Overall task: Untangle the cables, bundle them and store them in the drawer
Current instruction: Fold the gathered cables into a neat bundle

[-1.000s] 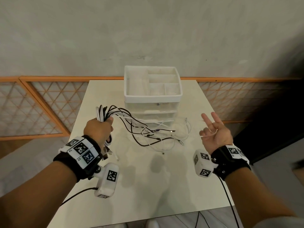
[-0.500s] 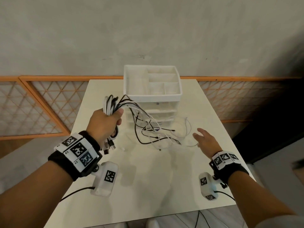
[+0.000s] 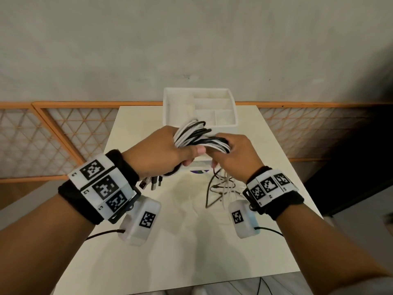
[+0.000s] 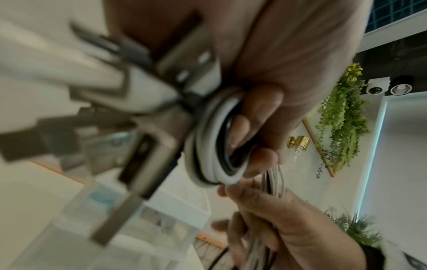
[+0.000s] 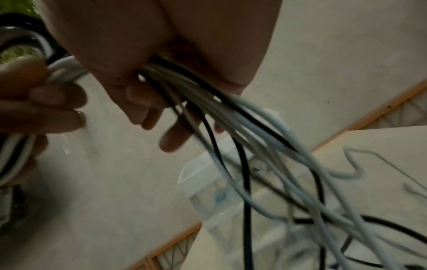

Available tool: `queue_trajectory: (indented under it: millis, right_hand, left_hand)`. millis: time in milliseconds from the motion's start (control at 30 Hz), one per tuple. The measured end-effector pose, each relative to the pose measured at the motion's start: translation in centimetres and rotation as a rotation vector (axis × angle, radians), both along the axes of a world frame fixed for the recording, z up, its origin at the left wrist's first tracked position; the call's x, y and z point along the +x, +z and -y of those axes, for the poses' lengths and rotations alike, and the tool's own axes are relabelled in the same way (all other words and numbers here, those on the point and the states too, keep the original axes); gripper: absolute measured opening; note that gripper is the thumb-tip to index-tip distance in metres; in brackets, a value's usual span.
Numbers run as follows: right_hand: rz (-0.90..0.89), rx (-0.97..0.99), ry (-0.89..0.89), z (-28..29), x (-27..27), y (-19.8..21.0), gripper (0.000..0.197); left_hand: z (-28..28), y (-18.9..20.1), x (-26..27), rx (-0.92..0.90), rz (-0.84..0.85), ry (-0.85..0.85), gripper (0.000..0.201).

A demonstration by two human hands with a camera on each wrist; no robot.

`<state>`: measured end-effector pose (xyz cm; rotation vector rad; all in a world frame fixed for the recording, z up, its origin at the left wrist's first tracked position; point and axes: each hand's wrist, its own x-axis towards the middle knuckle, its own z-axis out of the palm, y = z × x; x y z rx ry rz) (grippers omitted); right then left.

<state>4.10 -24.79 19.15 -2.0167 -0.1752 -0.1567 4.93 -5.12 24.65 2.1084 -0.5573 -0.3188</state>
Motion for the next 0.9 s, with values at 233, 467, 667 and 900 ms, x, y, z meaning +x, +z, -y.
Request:
queue_trajectory:
  millis: [233,467,667,900]
  right_hand:
    - [-0.232,0.028,-0.057,2.9,-0.6,-3.5,0.049]
    - [0.048,0.265,-0.189,0.0,-0.1,-1.4,0.040]
    - [0.184,0.164,0.011,-3.8,-1.6,-3.0,0.034]
    - [0.338,-0.114,0.182,-5.0,-2.3,-4.7,0.025]
  left_hand:
    - [-3.0,-3.1,0.5,0.079,-0.041,0.212,0.043]
    - [0.3,-5.6,-0.2,-0.146,-0.277,0.464,0.072]
    - [2.9,-3.7,-0.6,-0.220,-0.395,0.512,0.089]
    - [2.7,-4.4,-0.1,-0.553,-0.403,0.595,0.031]
